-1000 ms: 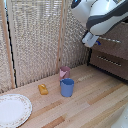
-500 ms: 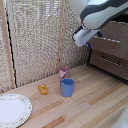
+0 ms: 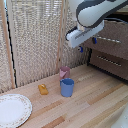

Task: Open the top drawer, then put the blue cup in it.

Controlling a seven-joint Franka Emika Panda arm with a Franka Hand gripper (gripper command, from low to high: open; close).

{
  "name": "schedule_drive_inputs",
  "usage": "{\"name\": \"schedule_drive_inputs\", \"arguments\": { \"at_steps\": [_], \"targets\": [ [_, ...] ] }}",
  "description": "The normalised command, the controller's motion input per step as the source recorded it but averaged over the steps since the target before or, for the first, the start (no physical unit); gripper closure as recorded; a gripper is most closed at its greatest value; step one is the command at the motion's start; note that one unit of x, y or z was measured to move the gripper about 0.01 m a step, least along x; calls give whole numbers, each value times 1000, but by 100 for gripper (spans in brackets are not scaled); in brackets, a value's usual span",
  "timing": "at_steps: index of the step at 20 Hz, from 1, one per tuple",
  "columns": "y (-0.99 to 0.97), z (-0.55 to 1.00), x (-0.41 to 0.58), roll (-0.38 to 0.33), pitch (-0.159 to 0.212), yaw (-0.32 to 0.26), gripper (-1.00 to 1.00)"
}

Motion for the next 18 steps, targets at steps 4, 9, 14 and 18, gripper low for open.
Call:
{"name": "schedule_drive_inputs", "arguments": {
  "at_steps": [4,9,14,18],
  "targets": [
    [429,-326,122,103,50,-96,-100],
    [202,-462,135,65,86,-82,-100],
    [17,-505,88,45,78,-18,-100],
    [1,-471,22,50,44,-7,-100]
  ]
}}
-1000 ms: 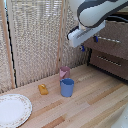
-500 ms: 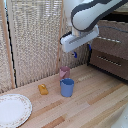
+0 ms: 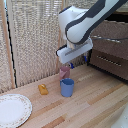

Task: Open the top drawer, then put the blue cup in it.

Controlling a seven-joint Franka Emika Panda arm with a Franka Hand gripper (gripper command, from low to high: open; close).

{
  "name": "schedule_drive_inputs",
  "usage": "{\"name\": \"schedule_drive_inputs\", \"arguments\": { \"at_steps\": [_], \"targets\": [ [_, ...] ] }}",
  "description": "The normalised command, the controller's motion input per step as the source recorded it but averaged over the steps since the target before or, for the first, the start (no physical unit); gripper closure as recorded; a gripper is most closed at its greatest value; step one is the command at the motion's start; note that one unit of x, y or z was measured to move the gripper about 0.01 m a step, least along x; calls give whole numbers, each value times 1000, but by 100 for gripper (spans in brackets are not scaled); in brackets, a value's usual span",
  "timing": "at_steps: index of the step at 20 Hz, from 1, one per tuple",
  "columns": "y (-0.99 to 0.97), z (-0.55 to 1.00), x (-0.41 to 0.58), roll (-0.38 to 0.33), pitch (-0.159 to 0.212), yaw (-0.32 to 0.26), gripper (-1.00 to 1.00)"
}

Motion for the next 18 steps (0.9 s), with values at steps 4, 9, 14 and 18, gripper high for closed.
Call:
{"name": "schedule_drive_inputs", "arguments": {
  "at_steps": [4,9,14,18],
  "targets": [
    [26,-475,111,74,-1,-2,-100],
    [18,-494,118,72,-1,-14,-100],
    [0,-475,122,71,-25,-22,-100],
    [-77,-299,4,-2,0,-1,100]
  ]
}}
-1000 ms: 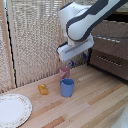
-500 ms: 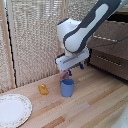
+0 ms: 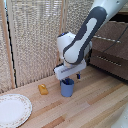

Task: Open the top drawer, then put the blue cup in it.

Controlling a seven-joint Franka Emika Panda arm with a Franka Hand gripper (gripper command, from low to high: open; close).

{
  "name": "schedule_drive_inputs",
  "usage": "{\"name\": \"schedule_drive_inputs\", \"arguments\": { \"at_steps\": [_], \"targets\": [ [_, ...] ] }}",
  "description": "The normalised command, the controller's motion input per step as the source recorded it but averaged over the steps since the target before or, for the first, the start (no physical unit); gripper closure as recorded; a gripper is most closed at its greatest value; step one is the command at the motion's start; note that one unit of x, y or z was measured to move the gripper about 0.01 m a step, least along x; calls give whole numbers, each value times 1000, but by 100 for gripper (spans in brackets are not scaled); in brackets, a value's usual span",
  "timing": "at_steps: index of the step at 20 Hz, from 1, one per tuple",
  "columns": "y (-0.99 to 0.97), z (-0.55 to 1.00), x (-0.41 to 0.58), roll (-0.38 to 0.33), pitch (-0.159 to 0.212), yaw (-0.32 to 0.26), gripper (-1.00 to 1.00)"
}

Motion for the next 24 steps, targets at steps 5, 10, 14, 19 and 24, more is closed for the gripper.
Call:
{"name": "schedule_drive_inputs", "arguments": {
  "at_steps": [5,10,14,19,24],
  "targets": [
    [-98,-181,-13,13,1,35,100],
    [-5,-154,-2,37,0,35,100],
    [65,-24,-26,0,4,37,100],
    [163,-93,0,-3,0,46,100],
    [303,-23,-108,-26,-8,-33,100]
  ]
}}
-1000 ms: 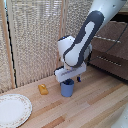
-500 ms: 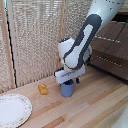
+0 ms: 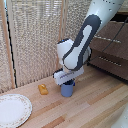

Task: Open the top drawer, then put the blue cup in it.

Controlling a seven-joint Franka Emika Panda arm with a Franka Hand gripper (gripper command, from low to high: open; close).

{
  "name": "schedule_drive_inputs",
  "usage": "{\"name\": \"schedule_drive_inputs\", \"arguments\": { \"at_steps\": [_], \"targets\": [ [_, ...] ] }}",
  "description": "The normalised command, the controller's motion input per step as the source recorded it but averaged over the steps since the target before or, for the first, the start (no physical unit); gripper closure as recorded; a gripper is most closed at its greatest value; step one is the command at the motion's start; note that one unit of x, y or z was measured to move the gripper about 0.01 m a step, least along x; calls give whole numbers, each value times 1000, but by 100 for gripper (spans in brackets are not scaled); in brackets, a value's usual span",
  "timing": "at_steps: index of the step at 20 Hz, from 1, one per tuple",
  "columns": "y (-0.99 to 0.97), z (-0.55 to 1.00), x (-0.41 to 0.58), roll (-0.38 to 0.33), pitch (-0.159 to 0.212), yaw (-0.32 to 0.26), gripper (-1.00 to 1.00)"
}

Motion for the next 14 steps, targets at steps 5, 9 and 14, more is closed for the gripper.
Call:
{"name": "schedule_drive_inputs", "arguments": {
  "at_steps": [5,9,14],
  "targets": [
    [351,379,-114,-11,-72,-241,100],
    [290,837,2,-13,-81,-273,100],
    [242,869,0,-39,-71,-288,100]
  ]
}}
